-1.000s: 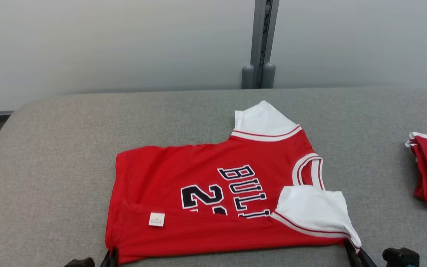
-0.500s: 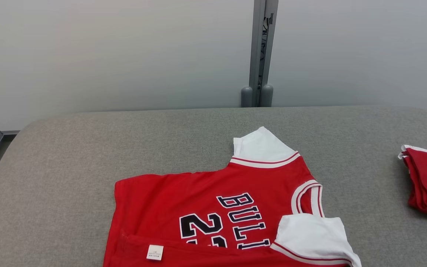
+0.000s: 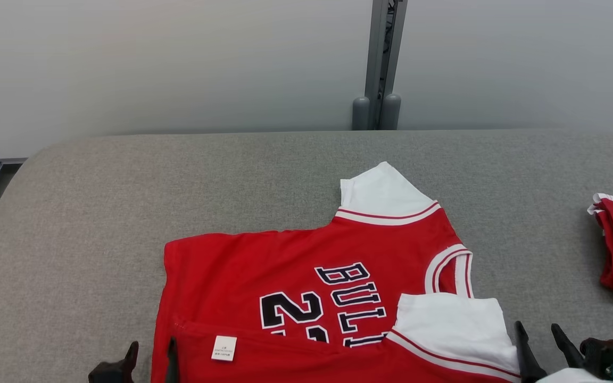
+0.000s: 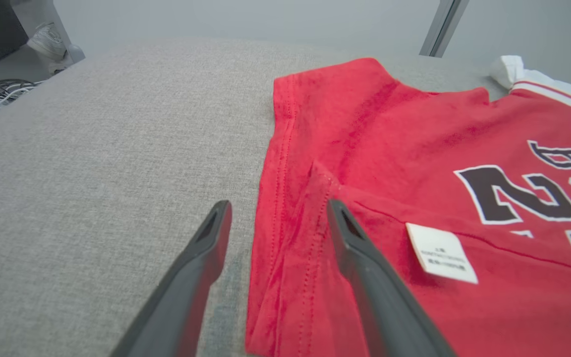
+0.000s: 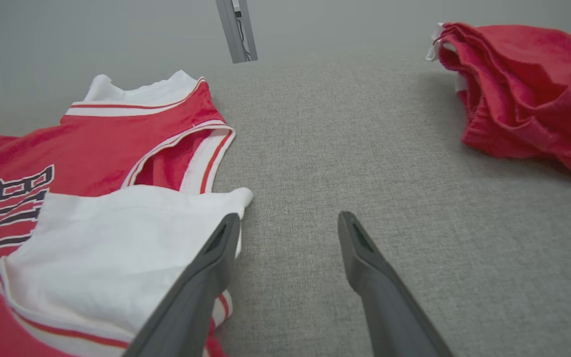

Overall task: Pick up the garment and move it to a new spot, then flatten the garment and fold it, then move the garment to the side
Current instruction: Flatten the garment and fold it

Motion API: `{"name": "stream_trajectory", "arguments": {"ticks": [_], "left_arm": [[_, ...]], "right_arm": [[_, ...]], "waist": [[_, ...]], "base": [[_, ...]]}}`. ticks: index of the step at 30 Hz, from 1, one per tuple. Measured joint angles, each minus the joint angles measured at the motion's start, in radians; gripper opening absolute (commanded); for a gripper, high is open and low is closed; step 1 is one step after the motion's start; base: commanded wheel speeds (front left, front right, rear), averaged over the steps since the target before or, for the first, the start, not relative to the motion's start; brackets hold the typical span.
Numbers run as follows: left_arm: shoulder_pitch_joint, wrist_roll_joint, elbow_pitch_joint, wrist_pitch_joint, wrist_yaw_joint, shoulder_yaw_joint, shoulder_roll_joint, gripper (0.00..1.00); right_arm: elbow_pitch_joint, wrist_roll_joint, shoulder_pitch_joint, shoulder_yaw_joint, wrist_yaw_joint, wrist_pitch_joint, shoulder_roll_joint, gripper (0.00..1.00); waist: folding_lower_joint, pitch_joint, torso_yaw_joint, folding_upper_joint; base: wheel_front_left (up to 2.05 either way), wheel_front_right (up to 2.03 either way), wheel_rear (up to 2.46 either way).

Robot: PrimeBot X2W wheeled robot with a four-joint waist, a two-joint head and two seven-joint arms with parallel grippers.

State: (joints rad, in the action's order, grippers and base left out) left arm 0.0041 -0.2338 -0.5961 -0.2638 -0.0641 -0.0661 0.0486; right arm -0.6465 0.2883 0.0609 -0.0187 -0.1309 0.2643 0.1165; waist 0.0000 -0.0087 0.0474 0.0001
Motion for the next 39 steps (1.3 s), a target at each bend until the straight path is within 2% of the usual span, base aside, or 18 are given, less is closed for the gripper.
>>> {"name": "stream_trajectory", "arguments": {"ticks": [7, 12, 19, 22, 28, 29, 30, 31, 35, 39], "left_arm": [[-0.155, 0.015, -0.037, 0.000, 0.009, -0.012, 0.000, 1.00], [-0.327, 0.022, -0.185, 0.001, 0.020, -0.007, 0.005, 1.00], [-0.549, 0.018, -0.389, 0.019, 0.033, -0.003, 0.042, 1.00], [-0.604, 0.016, -0.456, 0.036, 0.060, -0.018, 0.045, 1.00], [-0.662, 0.016, -0.567, 0.062, 0.073, -0.039, 0.038, 1.00], [-0.669, 0.017, -0.580, 0.062, 0.070, -0.041, 0.038, 0.79], [-0.677, 0.016, -0.589, 0.060, 0.070, -0.042, 0.038, 0.30], [-0.687, 0.016, -0.595, 0.053, 0.063, -0.042, 0.036, 0.00], [-0.713, 0.014, -0.610, 0.033, 0.063, -0.050, 0.029, 0.00], [-0.733, 0.015, -0.614, 0.016, 0.072, -0.068, 0.020, 0.00]], "right_arm": [[0.013, -0.053, 0.090, 0.006, 0.000, 0.000, -0.020, 1.00], [0.019, -0.066, 0.172, -0.022, 0.000, 0.000, -0.022, 1.00], [0.024, -0.060, 0.254, -0.073, 0.000, 0.000, -0.018, 1.00], [0.035, -0.053, 0.280, -0.091, 0.000, 0.000, -0.013, 1.00], [0.045, -0.044, 0.337, -0.124, 0.000, 0.000, 0.014, 1.00], [0.043, -0.043, 0.350, -0.133, 0.000, 0.000, 0.017, 1.00], [0.039, -0.043, 0.366, -0.142, 0.000, 0.000, 0.021, 1.00], [0.032, -0.040, 0.386, -0.151, 0.000, 0.000, 0.027, 1.00], [0.009, -0.033, 0.475, -0.189, 0.000, 0.000, 0.057, 1.00], [-0.066, -0.015, 0.572, -0.240, 0.000, -0.012, 0.077, 1.00]], "waist": [[0.0000, 0.050, 0.002, 0.0000], [0.0000, 0.106, 0.000, 0.0000], [0.0000, 0.175, -0.017, 0.0000], [0.0000, 0.201, -0.027, 0.0000], [0.0000, 0.238, -0.038, 0.0000], [0.0000, 0.242, -0.038, 0.0000], [0.0000, 0.246, -0.037, 0.0000], [0.0000, 0.251, -0.036, 0.0000], [0.0000, 0.266, -0.021, 0.0000], [0.0000, 0.279, 0.007, 0.0000]], "base": [[0.00, 0.00, 0.00], [0.00, 0.00, 0.00], [0.00, 0.00, 0.00], [0.00, 0.00, 0.00], [0.00, 0.00, 0.00], [0.00, 0.00, 0.00], [0.00, 0.00, 0.00], [0.00, 0.00, 0.00], [0.00, 0.00, 0.00], [0.00, 0.00, 0.00]]}}
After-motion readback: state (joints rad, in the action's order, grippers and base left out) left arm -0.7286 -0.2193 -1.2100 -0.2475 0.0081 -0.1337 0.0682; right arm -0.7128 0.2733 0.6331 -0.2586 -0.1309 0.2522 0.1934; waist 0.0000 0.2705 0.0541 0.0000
